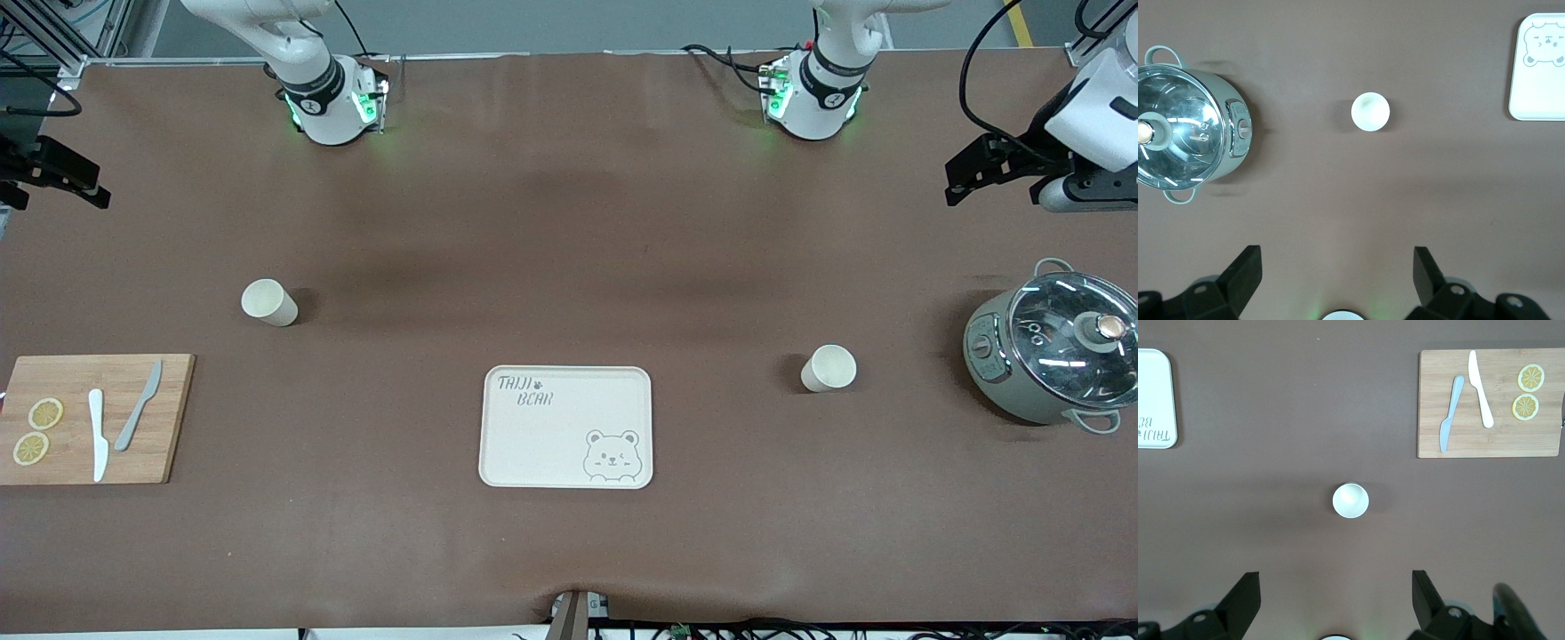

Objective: Place white IKEA cup upright on tray with both arms

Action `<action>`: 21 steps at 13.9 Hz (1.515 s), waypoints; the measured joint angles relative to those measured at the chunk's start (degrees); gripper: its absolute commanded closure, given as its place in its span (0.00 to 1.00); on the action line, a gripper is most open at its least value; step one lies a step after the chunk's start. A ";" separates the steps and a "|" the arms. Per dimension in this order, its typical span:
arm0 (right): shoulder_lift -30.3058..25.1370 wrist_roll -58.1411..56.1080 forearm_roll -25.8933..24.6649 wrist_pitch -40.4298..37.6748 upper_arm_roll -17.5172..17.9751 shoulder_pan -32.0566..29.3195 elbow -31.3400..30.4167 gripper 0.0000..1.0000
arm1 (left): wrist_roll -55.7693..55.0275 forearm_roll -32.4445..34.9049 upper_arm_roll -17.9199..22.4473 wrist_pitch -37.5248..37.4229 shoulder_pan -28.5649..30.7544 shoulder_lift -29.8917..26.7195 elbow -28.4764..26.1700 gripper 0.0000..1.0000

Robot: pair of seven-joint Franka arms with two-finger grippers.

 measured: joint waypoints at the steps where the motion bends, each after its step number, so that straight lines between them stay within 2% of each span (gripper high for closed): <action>1: 0.00 0.00 0.00 -0.01 0.00 0.00 0.00 0.00 | 0.00 0.00 0.00 -0.01 0.00 0.00 0.04 0.00; 8: 0.00 0.02 0.00 -0.03 -0.01 0.00 0.00 0.00 | 0.00 0.15 0.02 -0.06 0.05 0.69 0.13 0.00; 14: 0.36 0.02 0.00 -0.02 -0.02 0.00 -0.01 0.00 | -0.03 0.15 -0.58 2.00 -0.35 8.04 -0.42 0.00; 17: 0.87 0.02 0.00 -0.02 -0.01 0.00 -0.01 0.00 | -0.03 0.15 -0.64 7.69 -0.34 10.75 -3.56 0.00; 21: 3.69 0.02 0.00 -0.03 -0.13 -0.03 -0.11 0.00 | -0.03 0.16 -0.59 21.62 -0.01 13.71 -13.08 0.00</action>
